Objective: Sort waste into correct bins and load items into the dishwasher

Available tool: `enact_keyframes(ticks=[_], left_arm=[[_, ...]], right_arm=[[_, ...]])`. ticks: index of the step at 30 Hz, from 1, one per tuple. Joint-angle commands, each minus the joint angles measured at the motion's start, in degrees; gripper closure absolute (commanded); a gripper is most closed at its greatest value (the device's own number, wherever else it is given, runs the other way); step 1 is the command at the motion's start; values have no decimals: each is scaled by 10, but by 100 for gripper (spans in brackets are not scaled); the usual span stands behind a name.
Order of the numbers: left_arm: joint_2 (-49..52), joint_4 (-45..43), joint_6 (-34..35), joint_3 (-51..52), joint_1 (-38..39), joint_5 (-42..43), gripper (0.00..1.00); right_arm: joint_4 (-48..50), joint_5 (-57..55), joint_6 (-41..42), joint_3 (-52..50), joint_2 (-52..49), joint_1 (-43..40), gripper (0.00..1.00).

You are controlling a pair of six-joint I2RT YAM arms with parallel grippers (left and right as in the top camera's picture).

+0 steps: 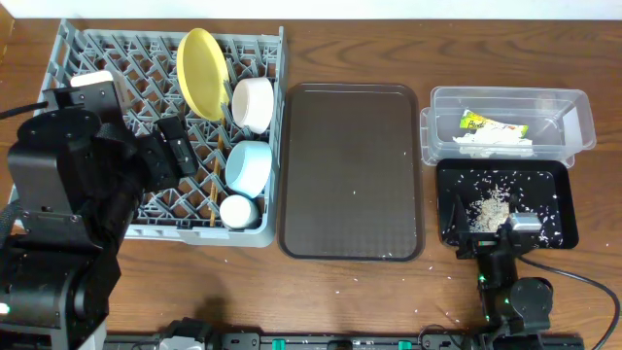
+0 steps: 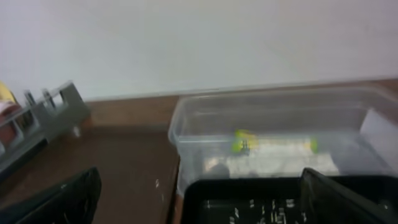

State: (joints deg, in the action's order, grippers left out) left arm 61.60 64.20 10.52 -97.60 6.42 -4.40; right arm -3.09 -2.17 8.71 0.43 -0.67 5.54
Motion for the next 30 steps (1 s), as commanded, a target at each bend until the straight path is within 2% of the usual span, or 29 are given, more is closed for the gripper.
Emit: enact_keyframes(ticks=[1,30], left_arm=[[-2,0,1,0,-2,4,7],[-13,3,-2,1,15,2,7]], right_arm=[[-13,22,-6,-1,4,6,1],[-12,24,-6,-1,4,12,1]])
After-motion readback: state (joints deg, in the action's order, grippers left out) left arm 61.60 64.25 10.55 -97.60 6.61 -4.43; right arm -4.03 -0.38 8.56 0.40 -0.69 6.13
